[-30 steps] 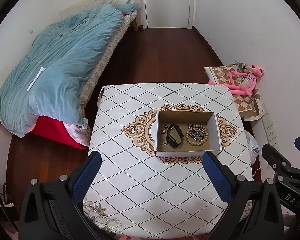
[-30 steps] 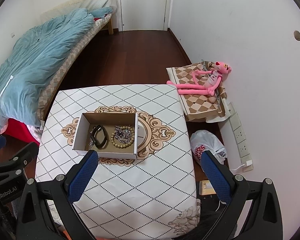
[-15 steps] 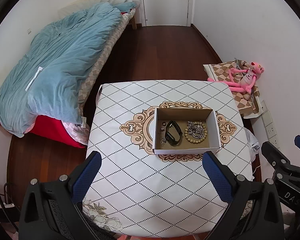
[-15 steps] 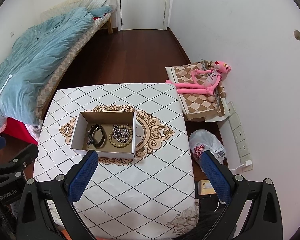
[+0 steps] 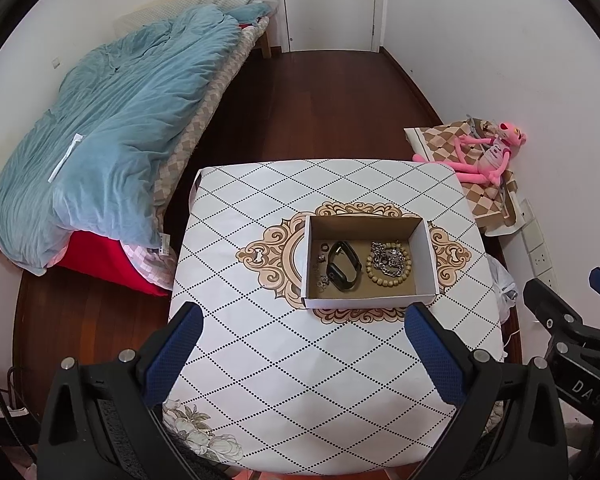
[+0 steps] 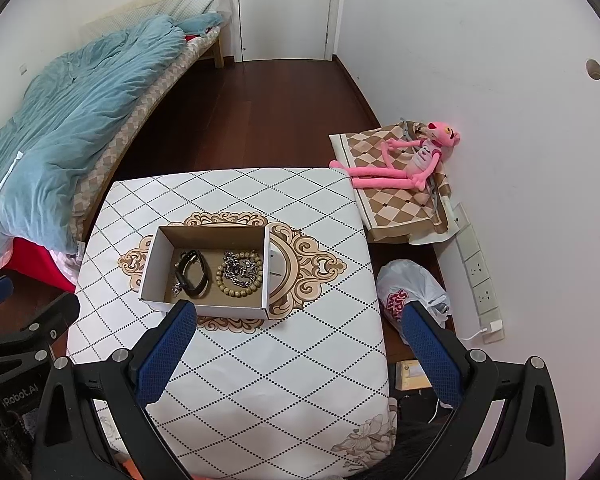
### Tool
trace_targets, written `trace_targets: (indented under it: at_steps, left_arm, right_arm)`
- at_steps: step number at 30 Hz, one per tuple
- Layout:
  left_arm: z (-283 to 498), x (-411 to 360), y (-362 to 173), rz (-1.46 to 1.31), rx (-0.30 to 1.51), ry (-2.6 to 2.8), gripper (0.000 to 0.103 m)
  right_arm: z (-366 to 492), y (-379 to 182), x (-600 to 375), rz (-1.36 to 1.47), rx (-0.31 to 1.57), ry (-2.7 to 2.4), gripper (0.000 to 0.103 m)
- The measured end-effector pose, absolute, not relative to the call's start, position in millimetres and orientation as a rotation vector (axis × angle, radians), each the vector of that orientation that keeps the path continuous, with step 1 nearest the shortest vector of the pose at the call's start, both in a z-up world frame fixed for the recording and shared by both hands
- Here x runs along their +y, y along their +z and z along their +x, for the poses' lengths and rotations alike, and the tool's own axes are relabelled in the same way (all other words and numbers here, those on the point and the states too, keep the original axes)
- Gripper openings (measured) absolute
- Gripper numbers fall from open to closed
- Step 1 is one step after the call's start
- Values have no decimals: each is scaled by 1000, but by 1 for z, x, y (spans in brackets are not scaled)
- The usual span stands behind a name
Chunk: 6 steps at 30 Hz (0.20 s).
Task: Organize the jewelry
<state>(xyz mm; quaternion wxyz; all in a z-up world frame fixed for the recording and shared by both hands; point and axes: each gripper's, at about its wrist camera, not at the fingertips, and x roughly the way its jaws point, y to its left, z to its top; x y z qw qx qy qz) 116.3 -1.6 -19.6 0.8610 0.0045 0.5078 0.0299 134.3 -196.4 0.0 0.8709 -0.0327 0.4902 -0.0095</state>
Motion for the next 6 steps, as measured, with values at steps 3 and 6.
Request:
trace_targets:
  at_steps: [3,6]
  left_arm:
    - [117,-1,-19,4,1062,60,103]
    - [117,0,-18,0,1058,56,103]
  right_arm:
    - [135,1,-197,-69,1026,-21,103]
    - [135,1,-198,-69,1026,-21,103]
